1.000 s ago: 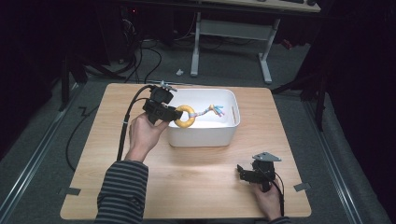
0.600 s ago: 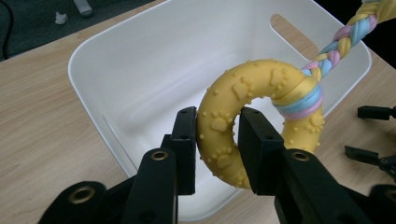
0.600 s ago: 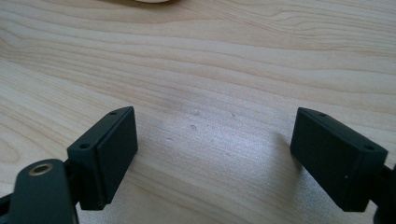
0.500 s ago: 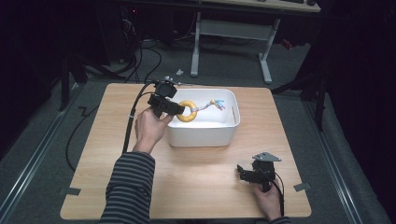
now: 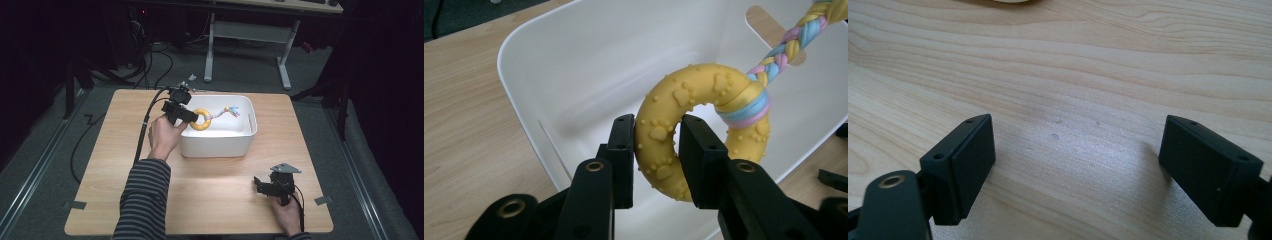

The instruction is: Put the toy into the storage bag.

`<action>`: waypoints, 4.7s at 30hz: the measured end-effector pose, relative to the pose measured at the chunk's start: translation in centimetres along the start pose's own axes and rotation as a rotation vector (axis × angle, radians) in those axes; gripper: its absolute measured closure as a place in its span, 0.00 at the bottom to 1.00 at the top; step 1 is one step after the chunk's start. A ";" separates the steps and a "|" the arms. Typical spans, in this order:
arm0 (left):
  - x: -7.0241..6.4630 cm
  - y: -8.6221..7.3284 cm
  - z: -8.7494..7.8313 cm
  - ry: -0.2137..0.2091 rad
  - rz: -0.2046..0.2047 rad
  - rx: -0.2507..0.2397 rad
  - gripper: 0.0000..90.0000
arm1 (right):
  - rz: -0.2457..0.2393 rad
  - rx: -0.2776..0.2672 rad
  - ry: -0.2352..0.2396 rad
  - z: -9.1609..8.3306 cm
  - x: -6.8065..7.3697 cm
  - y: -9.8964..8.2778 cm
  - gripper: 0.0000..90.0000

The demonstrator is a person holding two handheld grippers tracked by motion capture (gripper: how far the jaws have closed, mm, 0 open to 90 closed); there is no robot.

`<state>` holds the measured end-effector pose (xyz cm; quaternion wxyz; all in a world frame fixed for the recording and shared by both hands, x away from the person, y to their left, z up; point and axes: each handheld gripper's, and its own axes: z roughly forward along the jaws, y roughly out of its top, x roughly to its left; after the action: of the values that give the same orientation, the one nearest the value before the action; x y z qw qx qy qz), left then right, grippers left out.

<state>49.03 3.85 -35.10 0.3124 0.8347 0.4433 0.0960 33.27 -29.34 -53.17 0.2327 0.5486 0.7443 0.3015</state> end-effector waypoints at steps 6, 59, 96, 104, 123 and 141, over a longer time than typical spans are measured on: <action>0.2 0.1 0.8 0.006 -0.016 0.010 0.76 | -0.001 0.000 0.000 0.0 0.0 0.0 0.16; -1.6 -0.4 4.6 -0.013 0.059 0.187 0.76 | -0.004 0.000 0.001 0.0 0.0 0.0 0.16; 0.2 -2.9 -2.8 0.047 0.064 -0.053 0.44 | -0.007 -0.002 0.004 0.0 0.0 0.0 0.16; 1.1 -4.1 -4.1 0.063 0.052 -0.067 0.44 | -0.005 -0.001 0.005 0.0 0.0 0.0 0.16; 2.7 -6.7 -6.6 0.073 0.008 -0.130 0.44 | -0.010 0.000 0.010 0.0 0.0 0.0 0.16; 4.0 -9.6 -8.2 0.076 -0.035 -0.167 0.43 | -0.011 0.001 0.011 -0.1 0.1 -0.1 0.16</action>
<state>41.24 14.59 -34.94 0.3654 0.7936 0.4600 0.1586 33.14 -29.32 -53.16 0.2300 0.5428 0.7488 0.3030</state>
